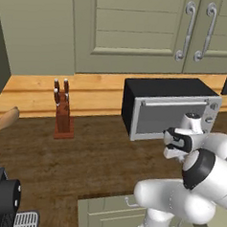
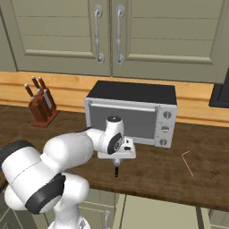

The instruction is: Pick the rolling pin from the drawer and place it on the counter.

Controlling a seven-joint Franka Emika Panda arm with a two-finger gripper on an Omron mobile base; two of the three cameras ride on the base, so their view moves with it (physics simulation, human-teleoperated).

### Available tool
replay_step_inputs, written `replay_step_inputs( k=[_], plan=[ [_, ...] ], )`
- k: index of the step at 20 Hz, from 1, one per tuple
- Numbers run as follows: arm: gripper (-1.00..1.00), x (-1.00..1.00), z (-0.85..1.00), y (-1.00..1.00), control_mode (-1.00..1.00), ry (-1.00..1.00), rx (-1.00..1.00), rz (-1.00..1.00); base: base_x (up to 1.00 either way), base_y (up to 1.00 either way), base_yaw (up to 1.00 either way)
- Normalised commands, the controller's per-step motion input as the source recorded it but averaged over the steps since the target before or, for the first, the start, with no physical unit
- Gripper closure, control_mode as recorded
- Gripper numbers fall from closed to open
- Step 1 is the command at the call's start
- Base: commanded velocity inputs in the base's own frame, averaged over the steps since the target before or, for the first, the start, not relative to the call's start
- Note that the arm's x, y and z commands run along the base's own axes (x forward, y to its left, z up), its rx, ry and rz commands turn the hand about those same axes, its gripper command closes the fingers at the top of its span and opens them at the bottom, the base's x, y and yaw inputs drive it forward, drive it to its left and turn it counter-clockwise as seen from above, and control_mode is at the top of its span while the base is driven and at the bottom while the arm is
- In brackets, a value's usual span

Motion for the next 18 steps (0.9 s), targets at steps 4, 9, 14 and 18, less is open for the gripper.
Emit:
replay_step_inputs(
  k=[4,9,14,18],
  plan=[
    [1.00,0.00,-0.23,0.00,-1.00,-0.03,0.00,0.00,0.00,0.00,0.00],
    [1.00,0.00,-0.19,0.00,-1.00,0.00,0.00,0.00,0.00,0.00,0.00],
    [1.00,0.00,-0.07,0.00,-1.00,0.00,0.00,0.00,0.00,0.00,0.00],
    [-1.00,0.00,0.00,0.00,-1.00,0.00,0.00,0.01,0.00,0.00,0.00]
  ],
)
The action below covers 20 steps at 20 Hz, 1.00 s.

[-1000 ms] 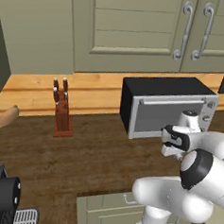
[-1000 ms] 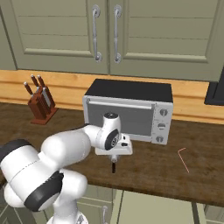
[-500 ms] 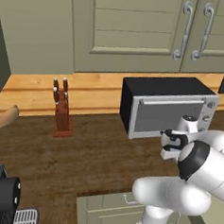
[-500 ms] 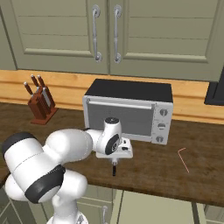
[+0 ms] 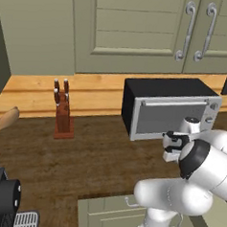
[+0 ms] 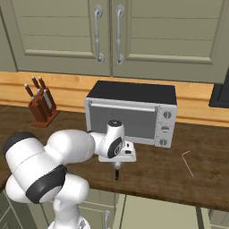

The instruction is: Pick the rolling pin from the drawer and place it on the counter.

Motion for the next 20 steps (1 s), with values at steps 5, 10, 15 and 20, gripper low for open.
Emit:
replay_step_inputs(
  k=[5,10,15,20],
  plan=[
    [-1.00,0.00,0.02,0.00,-1.00,0.00,0.00,0.00,0.00,0.00,0.00],
    [-1.00,0.00,0.64,0.00,-1.00,0.00,0.00,-0.01,0.00,0.00,0.00],
    [-1.00,-0.29,0.94,0.08,-1.00,-0.03,0.00,-0.05,0.00,0.00,0.00],
    [-1.00,-0.81,0.69,0.47,-1.00,-0.09,0.00,-0.12,0.00,0.00,0.00]
  ],
)
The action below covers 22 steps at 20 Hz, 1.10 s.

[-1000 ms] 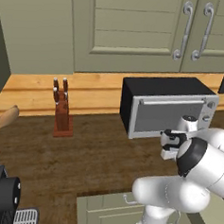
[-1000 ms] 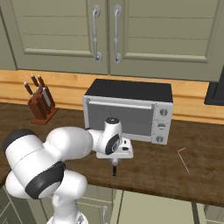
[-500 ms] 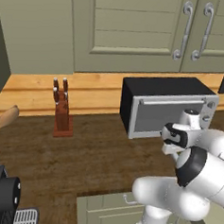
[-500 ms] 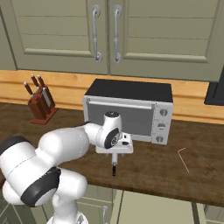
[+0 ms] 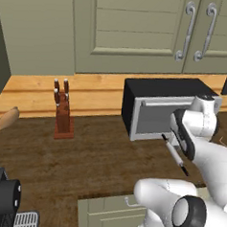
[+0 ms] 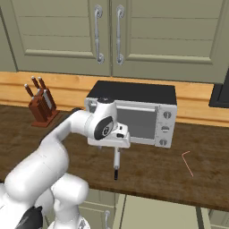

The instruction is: Pick the rolling pin from the drawer and place it on the counter.

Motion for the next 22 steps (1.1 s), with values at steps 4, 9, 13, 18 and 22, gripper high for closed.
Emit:
replay_step_inputs(
  k=[4,9,13,18,22],
  plan=[
    [-1.00,-0.74,0.51,0.96,-1.00,-0.13,0.00,-0.14,0.00,0.00,0.00],
    [-1.00,-0.36,0.67,0.96,-1.00,-0.25,0.00,-0.02,0.00,0.00,0.00],
    [-1.00,-0.05,0.92,0.55,-1.00,-0.12,0.00,0.00,0.00,0.00,0.00],
    [-1.00,0.00,1.00,0.17,-1.00,0.00,-0.02,0.00,0.00,0.00,0.00],
    [-1.00,-0.22,1.00,0.08,-1.00,0.00,-0.06,0.00,0.00,0.00,0.00]
  ],
)
